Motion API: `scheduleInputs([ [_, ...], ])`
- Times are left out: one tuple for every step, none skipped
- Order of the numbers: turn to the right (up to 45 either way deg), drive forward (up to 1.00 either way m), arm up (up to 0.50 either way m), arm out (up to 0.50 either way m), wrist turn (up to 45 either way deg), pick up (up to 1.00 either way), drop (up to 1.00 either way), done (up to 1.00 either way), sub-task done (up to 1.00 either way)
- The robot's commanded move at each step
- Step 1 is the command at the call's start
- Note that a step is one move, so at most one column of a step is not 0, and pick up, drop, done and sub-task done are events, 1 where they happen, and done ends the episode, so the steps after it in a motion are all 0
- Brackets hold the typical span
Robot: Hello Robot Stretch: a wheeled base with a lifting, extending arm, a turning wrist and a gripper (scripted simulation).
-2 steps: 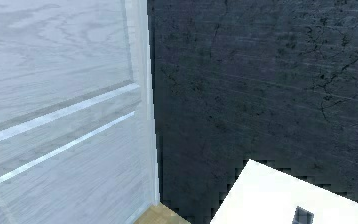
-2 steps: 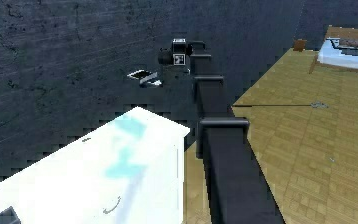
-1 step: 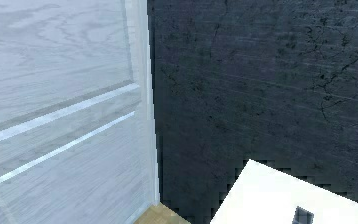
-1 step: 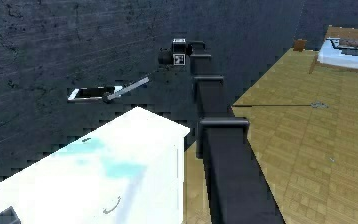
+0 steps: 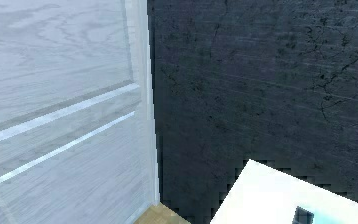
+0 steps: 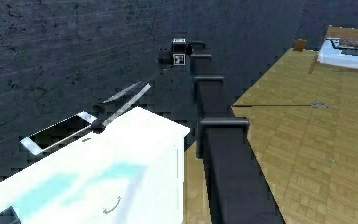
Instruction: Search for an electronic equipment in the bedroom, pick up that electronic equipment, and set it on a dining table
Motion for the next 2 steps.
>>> scheduleInputs([
  [0.0,0.0,0.0,0.0,-21.0,0.0,0.0,0.0,0.0],
  [0.0,0.0,0.0,-0.44,0.0,0.0,0.0,0.0,0.0],
])
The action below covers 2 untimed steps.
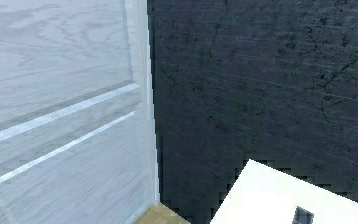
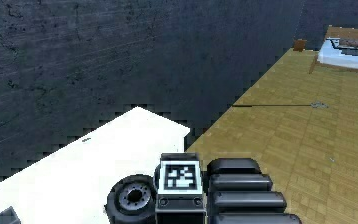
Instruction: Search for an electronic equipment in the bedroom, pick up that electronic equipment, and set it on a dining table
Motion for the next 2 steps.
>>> scheduleInputs([
  [-45.0,0.0,0.0,0.0,0.0,0.0,0.0,0.0,0.0],
  [-39.0,0.0,0.0,0.0,0.0,0.0,0.0,0.0,0.0],
])
